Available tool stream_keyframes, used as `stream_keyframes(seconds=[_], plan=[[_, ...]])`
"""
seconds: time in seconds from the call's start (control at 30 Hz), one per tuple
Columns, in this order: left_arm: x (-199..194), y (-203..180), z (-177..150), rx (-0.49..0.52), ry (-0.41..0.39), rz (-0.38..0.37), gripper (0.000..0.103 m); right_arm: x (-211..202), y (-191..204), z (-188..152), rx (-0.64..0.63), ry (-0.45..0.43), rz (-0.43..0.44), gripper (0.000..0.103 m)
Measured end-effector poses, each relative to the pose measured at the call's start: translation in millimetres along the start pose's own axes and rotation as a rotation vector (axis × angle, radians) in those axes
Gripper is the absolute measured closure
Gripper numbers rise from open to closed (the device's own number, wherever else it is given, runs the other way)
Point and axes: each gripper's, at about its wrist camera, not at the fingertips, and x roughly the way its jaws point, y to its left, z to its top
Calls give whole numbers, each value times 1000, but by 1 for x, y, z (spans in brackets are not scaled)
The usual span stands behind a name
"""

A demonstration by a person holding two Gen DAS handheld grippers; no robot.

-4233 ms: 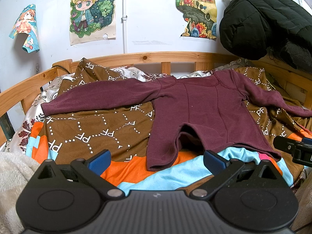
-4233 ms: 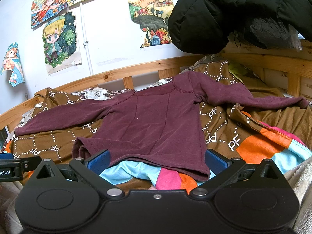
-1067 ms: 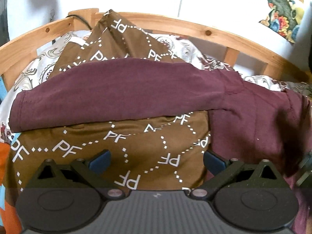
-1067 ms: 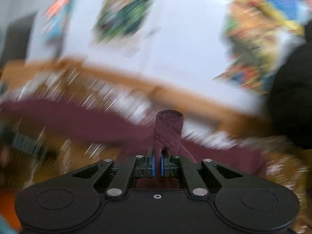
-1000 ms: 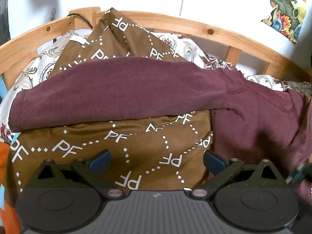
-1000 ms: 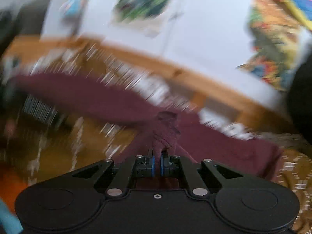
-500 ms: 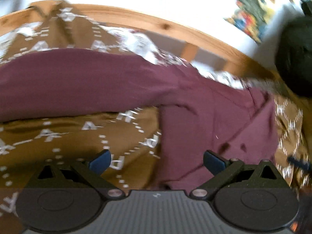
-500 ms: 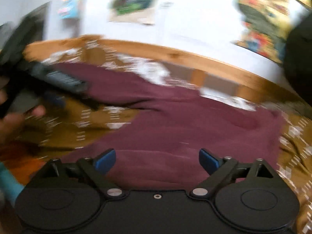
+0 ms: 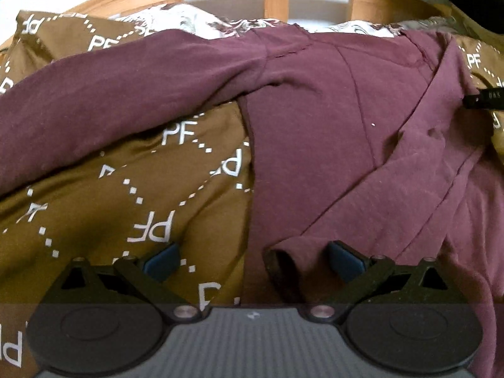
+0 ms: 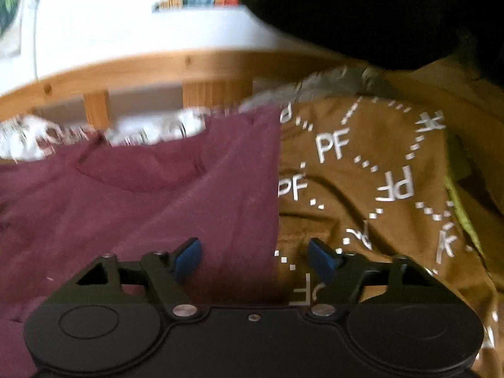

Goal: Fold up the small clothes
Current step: 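Carry the held sleeve across the shirt back and open the right tool, then move the left tool to the other sleeve cuff and close on it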

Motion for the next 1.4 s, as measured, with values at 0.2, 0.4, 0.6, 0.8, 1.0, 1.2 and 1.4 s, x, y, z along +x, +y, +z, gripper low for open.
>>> stream_keyframes(seconds=[0.2,0.4,0.6,0.8,1.0,1.2,1.4], plan=[[-4,-19,-2,80,-30,-21,1,-4,-20,13,50,-18,52,94],[-2,-26,-6,121,-24,-8,1,4,-26,8,55,-9,23,93],[-8,-16,-2,55,-9,-42,1,-8,-20,-1,78,-21,18,64],[-36,1,5,-49,-91,-53,1,-61,4,-18,-38,-88,73,18],[-53,32,12,-162,-183,103,1,-116,34,-53,-35,-103,197,2],[-58,69,7,-345,-174,156,1,-162,53,-90,0,-99,292,1],[-69,98,-5,-514,-208,201,1,-186,60,-122,15,-56,268,1]])
